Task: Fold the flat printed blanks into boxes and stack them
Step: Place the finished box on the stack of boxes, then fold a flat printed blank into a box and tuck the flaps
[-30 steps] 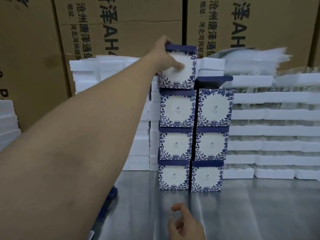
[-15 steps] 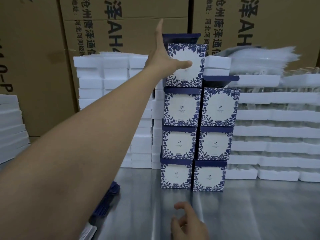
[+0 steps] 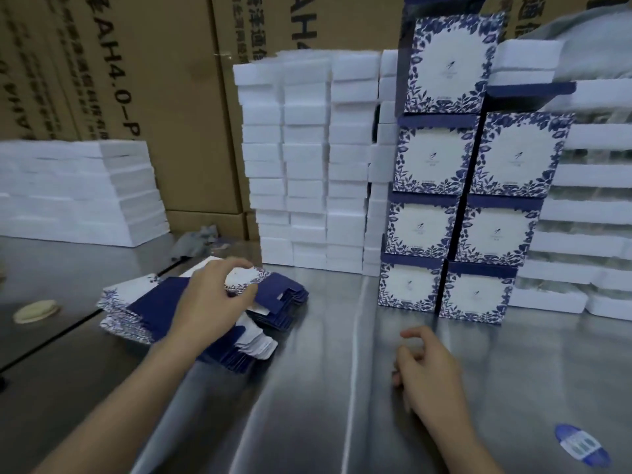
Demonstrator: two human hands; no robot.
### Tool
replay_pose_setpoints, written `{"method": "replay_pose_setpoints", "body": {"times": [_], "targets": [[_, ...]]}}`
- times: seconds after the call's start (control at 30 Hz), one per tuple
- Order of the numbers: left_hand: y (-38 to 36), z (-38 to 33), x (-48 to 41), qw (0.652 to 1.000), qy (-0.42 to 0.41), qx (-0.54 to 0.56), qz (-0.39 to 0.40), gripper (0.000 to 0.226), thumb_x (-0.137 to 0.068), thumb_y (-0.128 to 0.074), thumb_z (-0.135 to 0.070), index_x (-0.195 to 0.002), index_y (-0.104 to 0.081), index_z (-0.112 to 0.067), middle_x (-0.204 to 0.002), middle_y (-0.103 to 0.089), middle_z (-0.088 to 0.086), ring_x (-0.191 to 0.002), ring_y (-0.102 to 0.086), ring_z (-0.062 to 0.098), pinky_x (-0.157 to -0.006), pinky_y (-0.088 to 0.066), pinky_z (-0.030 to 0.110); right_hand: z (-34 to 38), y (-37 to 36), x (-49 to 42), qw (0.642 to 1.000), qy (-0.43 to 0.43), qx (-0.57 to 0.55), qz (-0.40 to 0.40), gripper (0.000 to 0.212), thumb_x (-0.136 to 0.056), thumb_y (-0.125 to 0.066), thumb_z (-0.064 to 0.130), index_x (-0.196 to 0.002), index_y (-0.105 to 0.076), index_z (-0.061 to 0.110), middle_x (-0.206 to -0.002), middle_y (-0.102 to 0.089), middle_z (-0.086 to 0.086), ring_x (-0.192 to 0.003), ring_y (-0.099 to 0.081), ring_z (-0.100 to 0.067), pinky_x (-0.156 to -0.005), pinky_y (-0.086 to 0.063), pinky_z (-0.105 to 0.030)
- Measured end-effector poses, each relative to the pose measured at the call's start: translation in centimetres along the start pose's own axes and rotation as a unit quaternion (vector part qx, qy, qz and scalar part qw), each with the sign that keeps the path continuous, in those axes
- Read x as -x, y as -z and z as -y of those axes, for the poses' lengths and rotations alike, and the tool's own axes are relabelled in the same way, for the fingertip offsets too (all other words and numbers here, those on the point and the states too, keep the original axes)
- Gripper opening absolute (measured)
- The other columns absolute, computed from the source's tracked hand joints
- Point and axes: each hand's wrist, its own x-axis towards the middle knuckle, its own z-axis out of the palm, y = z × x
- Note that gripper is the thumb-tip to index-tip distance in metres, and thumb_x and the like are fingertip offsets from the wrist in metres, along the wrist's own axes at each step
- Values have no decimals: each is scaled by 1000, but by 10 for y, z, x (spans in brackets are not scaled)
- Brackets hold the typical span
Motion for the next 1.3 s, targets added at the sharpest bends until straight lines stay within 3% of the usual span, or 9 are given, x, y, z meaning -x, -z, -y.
{"method": "replay_pose_setpoints", "body": {"times": [0.1, 0.2, 0.27, 0.43, 0.53, 0.7, 0.93, 1.13, 1.3], "targets": [[-16, 42, 5, 976, 110, -164, 97, 71, -89, -64, -72, -151, -42, -45, -168, -31, 1, -158, -16, 39, -120, -19, 74, -5, 2, -5, 1000, -2, 2, 3, 35, -95, -59, 9, -99, -60, 44, -66, -73, -4, -58, -70, -27, -61, -57, -45], [-22, 62, 3, 972, 163, -140, 92, 80, -84, -59, -81, -153, -34, -49, -172, -17, -3, -161, 3, 41, -116, -9, 83, -7, 1, -4, 999, 1, -33, 17, 43, -98, -55, 1, -95, -63, 43, -63, -69, -7, -46, -65, -19, -41, -48, -28], [-21, 65, 5, 978, 163, -113, 59, 72, -85, -66, -72, -148, -43, -47, -169, -27, -2, -160, -6, 40, -118, -15, 80, -9, 1, -2, 998, -8, -53, 29, 46, -100, -54, -1, -93, -65, 43, -62, -67, -9, -45, -61, -17, -34, -40, -22], [-4, 56, 12, 985, 148, 21, -84, 47, -84, -77, -49, -128, -64, -40, -145, -56, -7, -139, -48, 24, -111, -43, 61, -7, -1, 2, 998, -17, -55, 26, 42, -100, -54, 2, -95, -66, 41, -68, -70, -11, -50, -64, -19, -40, -39, -24], [10, 45, 16, 970, 134, 113, -169, 36, -88, -76, -37, -122, -64, -40, -141, -57, -9, -132, -53, 20, -104, -47, 50, -5, -2, 3, 998, -21, -56, 28, 40, -100, -54, 2, -95, -66, 40, -69, -71, -11, -51, -65, -19, -44, -41, -27], [24, 14, 24, 940, 25, 236, -246, 38, -87, -71, -27, -123, -66, -36, -142, -58, -7, -139, -48, 14, -117, -41, 46, -1, -1, 4, 997, -35, -67, 12, 36, -98, -53, 3, -93, -68, 36, -66, -69, -6, -50, -60, -23, -41, -41, -33], [13, -47, 49, 937, -55, 191, -285, 41, -85, -74, -29, -125, -68, -27, -156, -46, -8, -155, -29, 19, -123, -32, 44, 10, 6, 17, 995, -36, -60, 71, 18, -104, -55, -3, -96, -69, 6, -66, -65, -13, -55, -54, -31, -47, -38, -31], [28, -54, 40, 910, -109, 230, -328, 42, -88, -73, -26, -129, -64, -24, -161, -41, -6, -159, -22, 14, -125, -28, 37, 10, 21, 32, 991, -27, -123, 53, 15, -101, -58, -8, -95, -71, -4, -69, -65, -11, -56, -55, -20, -47, -42, -20], [-2, -76, 51, 890, -134, 373, -227, 46, -92, -63, -29, -137, -59, -24, -153, -50, -1, -148, -43, 23, -114, -44, 56, 24, 28, 28, 961, -94, -257, 36, 33, -108, -51, 25, -103, -72, -1, -82, -73, -16, -57, -64, -15, -49, -45, -21]]}}
